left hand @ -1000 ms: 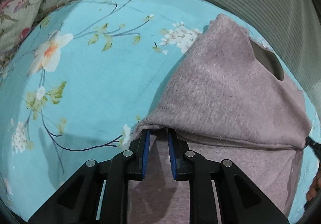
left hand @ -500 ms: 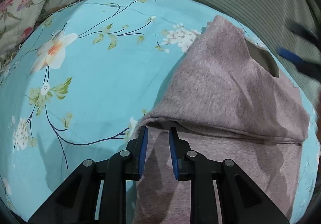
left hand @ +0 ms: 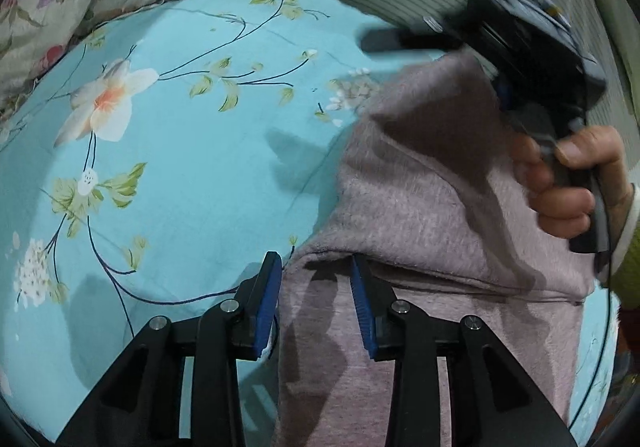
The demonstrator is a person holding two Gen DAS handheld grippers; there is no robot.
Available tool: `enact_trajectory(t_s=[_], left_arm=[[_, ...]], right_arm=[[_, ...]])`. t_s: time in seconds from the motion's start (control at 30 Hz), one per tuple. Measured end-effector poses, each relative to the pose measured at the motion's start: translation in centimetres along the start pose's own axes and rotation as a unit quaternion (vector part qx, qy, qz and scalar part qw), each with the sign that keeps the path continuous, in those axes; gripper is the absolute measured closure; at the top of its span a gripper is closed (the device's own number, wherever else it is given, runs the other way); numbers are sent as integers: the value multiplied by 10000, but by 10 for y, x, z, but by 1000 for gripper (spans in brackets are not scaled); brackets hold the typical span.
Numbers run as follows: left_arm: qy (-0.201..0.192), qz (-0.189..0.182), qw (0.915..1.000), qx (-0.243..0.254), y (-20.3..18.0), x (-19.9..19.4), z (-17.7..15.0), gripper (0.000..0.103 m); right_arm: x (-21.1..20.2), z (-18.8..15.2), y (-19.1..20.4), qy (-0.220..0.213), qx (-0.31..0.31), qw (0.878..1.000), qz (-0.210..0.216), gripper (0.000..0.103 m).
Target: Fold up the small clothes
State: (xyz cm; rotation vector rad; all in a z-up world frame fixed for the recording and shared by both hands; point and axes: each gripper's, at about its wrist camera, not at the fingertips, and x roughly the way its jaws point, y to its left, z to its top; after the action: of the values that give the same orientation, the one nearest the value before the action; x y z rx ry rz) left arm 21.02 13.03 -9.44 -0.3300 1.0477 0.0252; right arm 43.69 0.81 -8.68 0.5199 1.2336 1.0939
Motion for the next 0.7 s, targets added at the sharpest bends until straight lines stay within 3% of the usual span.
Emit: enact_trajectory(t_s=[0.07,0.2,0.3,0.4,0.47,0.57,0.67,0.7], left_arm=[[6,9,10000,-42,2,-1,-1,67],[16,21,10000,-45,3,-8,-3,67],[-105,-72,9999,-2,5,-27,-2,65],[-235,-169,9996,-15,6,-42,-2,55],[-224,-268,9994,-69,6,-42,1,55],[-147,-264,9995,7,-4,-33,8,55],[-173,-159,9994,247,-21,-25,18,55],[-168,-123,9993,303,-24,-20,22,55]], right_arm=[[-1,8,0,-329,204,9992,140,16],[-14,9,6,-544,155,9969,-542,16],[-64,-2,5,-864,11,9907,-1053,16],[-108,-23,4,-1169,36,9818,-1497,17],[-144,-48,1,-1426,85,9726,-1836,18],[-183,-90,1,-1671,229,9562,-2394,29],[-235,-147,-3,-2080,608,9265,-3077,36],[-260,-173,-5,-2330,824,9089,-3360,38]])
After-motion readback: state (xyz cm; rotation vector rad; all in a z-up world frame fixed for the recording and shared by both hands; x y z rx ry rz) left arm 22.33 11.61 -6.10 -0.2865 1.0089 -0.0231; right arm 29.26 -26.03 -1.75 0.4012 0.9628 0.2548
